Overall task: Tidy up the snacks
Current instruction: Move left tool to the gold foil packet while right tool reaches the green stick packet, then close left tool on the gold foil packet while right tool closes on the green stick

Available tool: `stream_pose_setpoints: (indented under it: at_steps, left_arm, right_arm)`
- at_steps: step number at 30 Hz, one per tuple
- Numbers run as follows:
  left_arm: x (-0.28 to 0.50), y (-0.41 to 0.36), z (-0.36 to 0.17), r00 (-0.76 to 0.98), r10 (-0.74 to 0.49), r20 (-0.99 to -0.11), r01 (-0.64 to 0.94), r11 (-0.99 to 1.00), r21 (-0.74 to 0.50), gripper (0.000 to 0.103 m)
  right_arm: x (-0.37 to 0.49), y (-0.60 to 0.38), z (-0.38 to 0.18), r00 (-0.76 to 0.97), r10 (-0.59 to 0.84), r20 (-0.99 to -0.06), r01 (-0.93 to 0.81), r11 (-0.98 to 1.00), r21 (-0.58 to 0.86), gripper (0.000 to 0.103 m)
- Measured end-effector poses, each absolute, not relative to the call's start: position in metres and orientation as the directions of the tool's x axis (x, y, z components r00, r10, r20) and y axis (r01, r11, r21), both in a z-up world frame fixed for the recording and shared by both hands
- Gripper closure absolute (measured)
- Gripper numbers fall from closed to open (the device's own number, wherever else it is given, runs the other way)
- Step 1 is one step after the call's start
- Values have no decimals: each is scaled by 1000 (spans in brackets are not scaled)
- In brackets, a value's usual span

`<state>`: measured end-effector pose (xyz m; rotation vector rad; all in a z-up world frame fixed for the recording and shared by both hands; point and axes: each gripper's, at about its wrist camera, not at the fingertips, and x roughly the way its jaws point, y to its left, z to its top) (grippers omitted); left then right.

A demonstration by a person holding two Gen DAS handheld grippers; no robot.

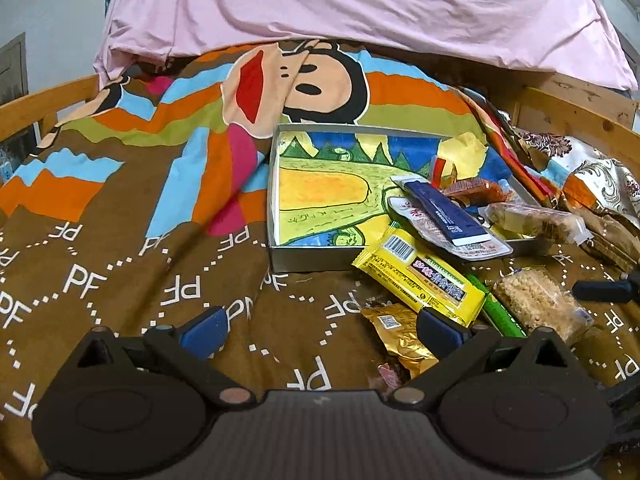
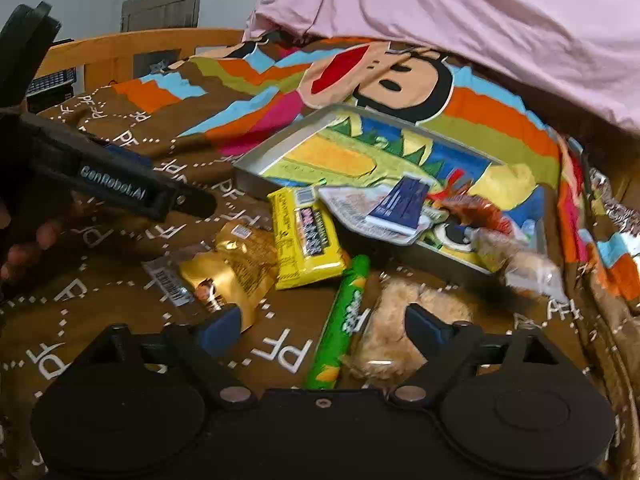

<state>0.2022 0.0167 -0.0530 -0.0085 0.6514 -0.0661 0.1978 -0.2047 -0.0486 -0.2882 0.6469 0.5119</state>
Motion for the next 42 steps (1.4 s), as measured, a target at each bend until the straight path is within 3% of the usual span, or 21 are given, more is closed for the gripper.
stream_pose_setpoints:
  at_steps: [6,13,15,22,26,37,42]
  left_arm:
    - [204,25,-51,777,-220,-590,161,975,-152,1]
    - [204,16,-51,711,-395,-582,287,918,-273,1]
    - [208,10,-55,671,-434,-601,305,901,-309,1]
    - [220,13,-73,593,-503,-628,273,860,-432,7]
    - [227,21,-80,557,-580,-595,261,802,-537,12]
    - [240,14,-92,573,-496,-653,214,859,-465,12]
    - [234,15,-87,591,-508,-626,230,850,-473,20]
  right_arm:
    - [202,-202,-56,631,355,-690,-537,842,-57,40]
    - [203,-192,-63,648,282,-708,-531,833,-154,53]
    - [206,-185,-68,644,264,-718,-546,816,-190,61]
    - [226,-192,-74,582,296,-758,-524,849,-71,64]
    - [227,-197,-72,584,290,-758,-494,868,-50,76]
    - [226,-196,-76,602,285,-746,-482,874,-55,75]
    - [225,-199,-71,589,281,-757,-474,880,-42,78]
